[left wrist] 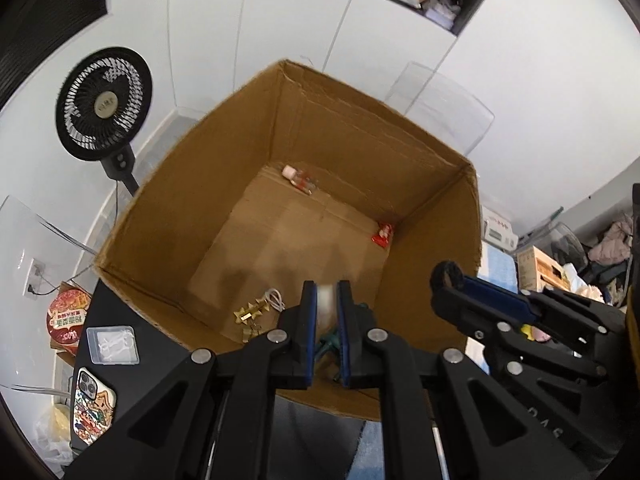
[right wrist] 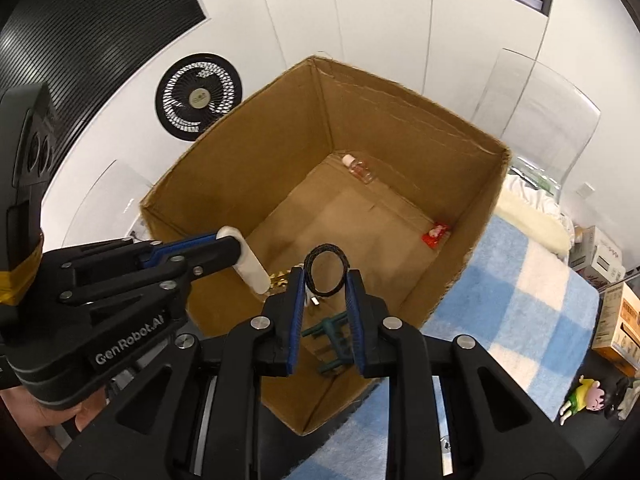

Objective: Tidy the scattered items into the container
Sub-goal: 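Open both grippers to drop the nail file and hair tie into the box, then move both grippers back over the blanket toward the pink-capped bottle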

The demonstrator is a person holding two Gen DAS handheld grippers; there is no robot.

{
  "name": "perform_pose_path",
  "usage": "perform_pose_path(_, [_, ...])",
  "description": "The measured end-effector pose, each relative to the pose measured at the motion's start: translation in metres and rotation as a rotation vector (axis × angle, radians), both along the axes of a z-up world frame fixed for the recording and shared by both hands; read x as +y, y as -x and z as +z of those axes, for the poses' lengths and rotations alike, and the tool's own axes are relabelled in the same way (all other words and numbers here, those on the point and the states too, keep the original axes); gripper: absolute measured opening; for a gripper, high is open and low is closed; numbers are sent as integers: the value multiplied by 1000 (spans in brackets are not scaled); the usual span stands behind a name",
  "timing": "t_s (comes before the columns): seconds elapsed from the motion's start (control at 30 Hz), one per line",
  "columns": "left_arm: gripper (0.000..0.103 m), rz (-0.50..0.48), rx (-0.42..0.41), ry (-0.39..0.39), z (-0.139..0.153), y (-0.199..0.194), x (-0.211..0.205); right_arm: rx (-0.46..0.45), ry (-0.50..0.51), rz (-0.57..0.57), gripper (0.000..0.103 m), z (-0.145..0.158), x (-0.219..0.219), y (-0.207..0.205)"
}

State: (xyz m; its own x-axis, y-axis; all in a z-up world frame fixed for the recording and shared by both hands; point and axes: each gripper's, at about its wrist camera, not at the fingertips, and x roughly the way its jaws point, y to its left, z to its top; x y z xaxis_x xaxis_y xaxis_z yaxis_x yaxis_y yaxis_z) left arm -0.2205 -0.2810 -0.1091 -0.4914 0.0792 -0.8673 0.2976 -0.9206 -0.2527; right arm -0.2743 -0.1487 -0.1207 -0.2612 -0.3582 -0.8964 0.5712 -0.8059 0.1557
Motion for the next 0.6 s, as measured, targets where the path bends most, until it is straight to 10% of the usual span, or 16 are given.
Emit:
perform_pose_path(0.07, [52,11,0,5,-2,-2,-3,2,-3,-7,29,0,2,0])
perform_pose_path(0.17, [79,45,-5,31,-3,-6,-8,17,-11,-29,49,3,6,-1])
perform_pose_path(0.6, [88,31,26,17,20,-42,8,54,13,-77,78,26,56,-35])
